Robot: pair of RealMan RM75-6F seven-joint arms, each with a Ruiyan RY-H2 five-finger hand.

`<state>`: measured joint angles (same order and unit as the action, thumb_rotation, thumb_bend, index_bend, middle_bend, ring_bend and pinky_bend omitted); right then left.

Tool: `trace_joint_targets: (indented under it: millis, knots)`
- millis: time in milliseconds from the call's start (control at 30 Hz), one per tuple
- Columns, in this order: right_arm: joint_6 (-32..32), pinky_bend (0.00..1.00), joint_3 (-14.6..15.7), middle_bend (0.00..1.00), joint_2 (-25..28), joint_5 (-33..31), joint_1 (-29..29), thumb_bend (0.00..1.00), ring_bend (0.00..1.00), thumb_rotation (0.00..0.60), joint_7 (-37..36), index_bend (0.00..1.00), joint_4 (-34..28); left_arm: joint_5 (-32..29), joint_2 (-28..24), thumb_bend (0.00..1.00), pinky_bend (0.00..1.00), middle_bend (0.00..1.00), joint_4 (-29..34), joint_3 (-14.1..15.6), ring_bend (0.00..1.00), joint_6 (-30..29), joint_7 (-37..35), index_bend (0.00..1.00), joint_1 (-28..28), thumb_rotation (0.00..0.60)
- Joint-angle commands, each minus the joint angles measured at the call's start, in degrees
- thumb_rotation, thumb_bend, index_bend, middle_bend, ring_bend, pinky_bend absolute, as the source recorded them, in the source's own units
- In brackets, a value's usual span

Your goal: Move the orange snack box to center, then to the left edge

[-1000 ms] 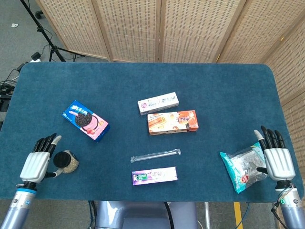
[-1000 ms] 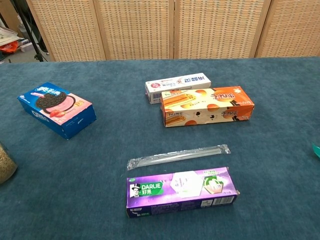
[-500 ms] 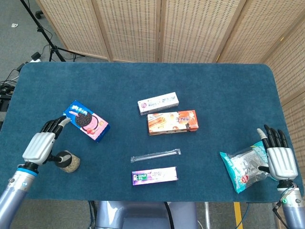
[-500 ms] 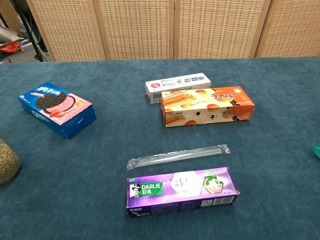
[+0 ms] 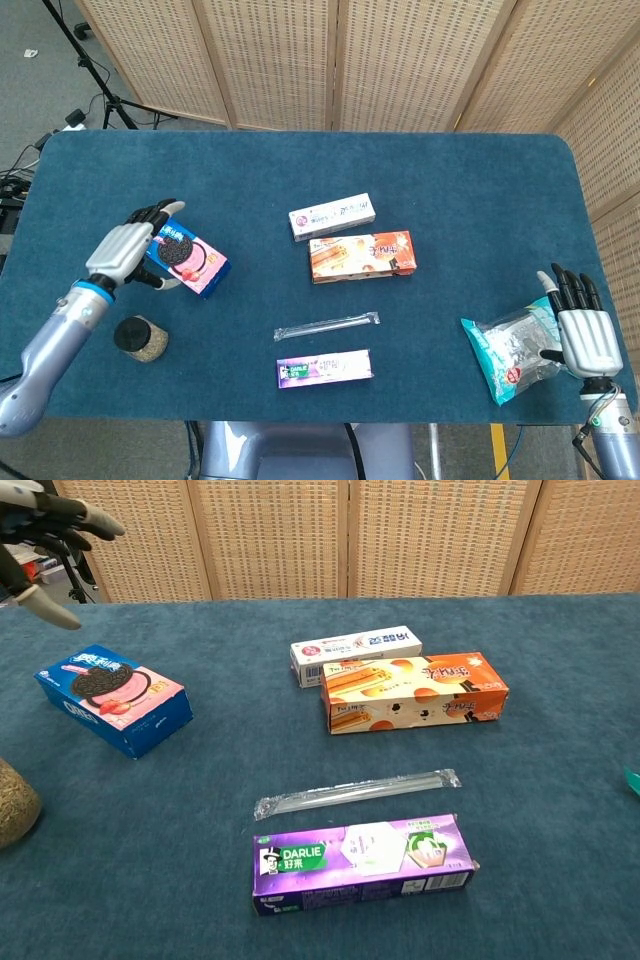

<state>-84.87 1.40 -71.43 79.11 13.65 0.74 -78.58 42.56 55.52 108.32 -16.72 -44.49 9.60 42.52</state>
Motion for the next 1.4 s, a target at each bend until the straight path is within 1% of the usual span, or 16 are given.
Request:
trace_joint_targets:
  millis: [33,100,233,367,600,700,867,1267,1400]
  knots:
    - [0.67,0.0,-0.52,0.0,0.1,0.02,-0.24,0.0,0.0,0.6,-0.65,0.0,0.14,-13.05,4.4,0.12,0.0,0.0,-4.63,1.44,0.0,3.97,8.22,0.0,11.2,0.6]
    - [0.98,0.0,-0.75,0.0,0.16,0.06,-0.34,0.0,0.0,0.6,-1.04,0.0,0.26,-16.22,5.43,0.12,0.0,0.0,-5.3,1.99,0.0,4.07,9.68,0.0,13.7,0.6]
    - [1.88,0.0,-1.51,0.0,0.35,0.05,-0.59,0.0,0.0,0.6,-2.51,0.0,0.6,-24.58,9.03,0.12,0.0,0.0,-7.8,3.14,0.0,4.64,13.23,0.0,21.25,0.6]
    - [2.8,0.0,-2.24,0.0,0.72,-0.14,-0.93,0.0,0.0,0.6,-4.64,0.0,0.93,-29.87,13.05,0.12,0.0,0.0,-10.72,4.45,0.0,4.05,16.64,0.0,27.53,0.6]
    - [4.29,0.0,-3.37,0.0,1.38,-0.29,-1.31,0.0,0.0,0.6,-8.32,0.0,1.52,-37.98,19.62,0.12,0.0,0.0,-15.37,5.87,0.0,2.23,21.28,0.0,35.99,0.6]
    - [4.41,0.0,-3.6,0.0,1.47,-0.38,-1.4,0.0,0.0,0.6,-8.98,0.0,1.57,-39.18,20.66,0.12,0.0,0.0,-16.12,5.93,0.0,2.2,21.83,0.0,37.07,0.6]
    - [5.26,0.0,-4.18,0.0,1.99,-0.5,-1.59,0.0,0.0,0.6,-12.06,0.0,1.81,-43.92,25.72,0.12,0.0,0.0,-21.2,6.2,0.0,2.39,24.59,0.0,41.66,0.6]
    - [7.0,0.0,-4.92,0.0,2.82,0.12,-1.8,0.0,0.0,0.6,-17.28,0.0,2.5,-53.87,36.66,0.12,0.0,0.0,-32.06,4.87,0.0,1.92,29.77,0.0,49.61,0.6]
    - [7.36,0.0,-5.24,0.0,3.09,0.48,-1.91,0.0,0.0,0.6,-18.88,0.0,2.66,-57.39,41.54,0.12,0.0,0.0,-37.6,3.81,0.0,1.95,32.71,0.0,52.38,0.6]
